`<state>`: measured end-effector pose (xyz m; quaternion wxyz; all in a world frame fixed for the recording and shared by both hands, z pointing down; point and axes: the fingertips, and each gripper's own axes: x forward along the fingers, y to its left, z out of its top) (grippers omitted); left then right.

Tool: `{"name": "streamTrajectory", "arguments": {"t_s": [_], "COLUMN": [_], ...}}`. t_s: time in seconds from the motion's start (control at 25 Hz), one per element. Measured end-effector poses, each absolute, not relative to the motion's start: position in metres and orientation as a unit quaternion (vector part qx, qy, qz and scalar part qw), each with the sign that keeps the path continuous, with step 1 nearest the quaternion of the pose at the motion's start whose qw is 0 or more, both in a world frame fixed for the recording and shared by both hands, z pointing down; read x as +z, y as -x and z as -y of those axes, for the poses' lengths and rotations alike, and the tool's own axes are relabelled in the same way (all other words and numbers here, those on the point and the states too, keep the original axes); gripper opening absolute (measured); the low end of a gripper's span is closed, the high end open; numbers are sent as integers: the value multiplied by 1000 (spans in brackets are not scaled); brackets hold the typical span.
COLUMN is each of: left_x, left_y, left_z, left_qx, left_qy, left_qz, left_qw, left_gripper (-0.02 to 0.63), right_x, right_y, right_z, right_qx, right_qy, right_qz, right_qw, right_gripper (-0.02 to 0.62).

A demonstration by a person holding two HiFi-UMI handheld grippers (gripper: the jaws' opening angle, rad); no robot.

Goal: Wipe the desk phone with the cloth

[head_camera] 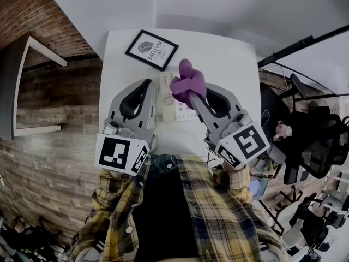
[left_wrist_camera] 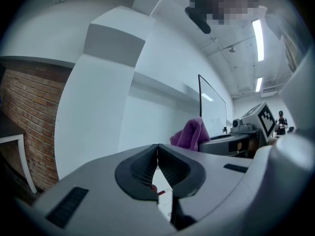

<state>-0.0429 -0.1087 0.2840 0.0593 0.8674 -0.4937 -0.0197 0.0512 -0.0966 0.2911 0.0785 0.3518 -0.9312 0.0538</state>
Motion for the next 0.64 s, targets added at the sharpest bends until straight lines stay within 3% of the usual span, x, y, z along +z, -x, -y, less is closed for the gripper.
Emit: {"name": "streamTrajectory", "arguments": {"t_s": [0.64], "left_x": [291], "left_y": [44], "left_z": [106], "left_qx": [-16], "left_qy": [-869], "left_qz": [490], "left_qw": [70], "left_gripper": [15], "right_x": [297], "right_y": [-50], "right_z": [95], "right_qx": [62], "right_qy": [-355], "right_qz": [929], "right_qw": [83], "right_gripper": [63]}}
